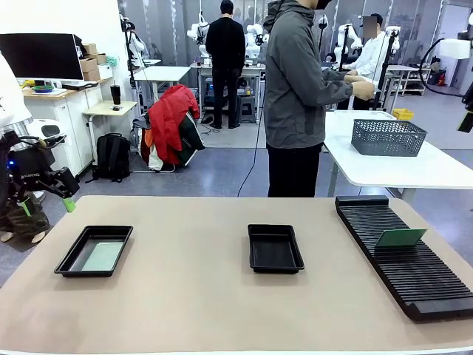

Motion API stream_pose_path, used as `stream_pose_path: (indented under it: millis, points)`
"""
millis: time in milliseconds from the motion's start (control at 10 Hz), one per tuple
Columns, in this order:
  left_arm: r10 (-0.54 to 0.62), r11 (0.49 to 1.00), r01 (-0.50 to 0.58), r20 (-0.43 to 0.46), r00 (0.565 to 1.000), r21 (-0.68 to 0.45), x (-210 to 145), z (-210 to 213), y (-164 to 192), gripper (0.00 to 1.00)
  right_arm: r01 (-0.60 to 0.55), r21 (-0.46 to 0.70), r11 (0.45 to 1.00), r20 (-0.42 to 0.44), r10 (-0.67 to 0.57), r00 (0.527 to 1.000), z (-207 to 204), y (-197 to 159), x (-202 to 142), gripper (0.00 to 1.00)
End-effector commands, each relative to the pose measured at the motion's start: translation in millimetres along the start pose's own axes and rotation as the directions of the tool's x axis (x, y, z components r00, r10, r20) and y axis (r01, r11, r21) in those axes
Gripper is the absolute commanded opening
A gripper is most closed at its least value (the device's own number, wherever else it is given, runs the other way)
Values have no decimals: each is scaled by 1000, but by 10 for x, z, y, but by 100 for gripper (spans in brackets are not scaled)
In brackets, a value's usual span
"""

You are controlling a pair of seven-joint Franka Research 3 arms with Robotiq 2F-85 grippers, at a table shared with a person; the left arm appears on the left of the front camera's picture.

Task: Inspect and transfer BCBs to ESD trays.
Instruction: Pick up the Blank PCB from the PCB Rack and place it in the right ESD tray.

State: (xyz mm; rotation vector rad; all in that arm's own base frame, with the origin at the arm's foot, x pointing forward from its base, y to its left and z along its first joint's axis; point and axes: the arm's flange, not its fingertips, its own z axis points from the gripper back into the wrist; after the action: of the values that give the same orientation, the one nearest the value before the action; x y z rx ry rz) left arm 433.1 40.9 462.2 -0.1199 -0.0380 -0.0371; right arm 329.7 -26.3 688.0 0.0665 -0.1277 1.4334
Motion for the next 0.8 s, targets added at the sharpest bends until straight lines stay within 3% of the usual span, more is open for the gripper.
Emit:
stream_pose_path:
  millis: [0,400,700]
  points:
    - [3,1000,-3,10,1000,1,-3,-13,2,100,-133,0,991,-83,132,988,141,-75,-64,100]
    - [3,1000,-3,10,1000,1,-3,-13,2,100,-275,-14,961,-113,271,956,302,-90,-170,100]
    - [3,1000,-3,10,1000,1,-3,-13,2,100,-261,-13,965,-100,258,961,297,-57,-114,100]
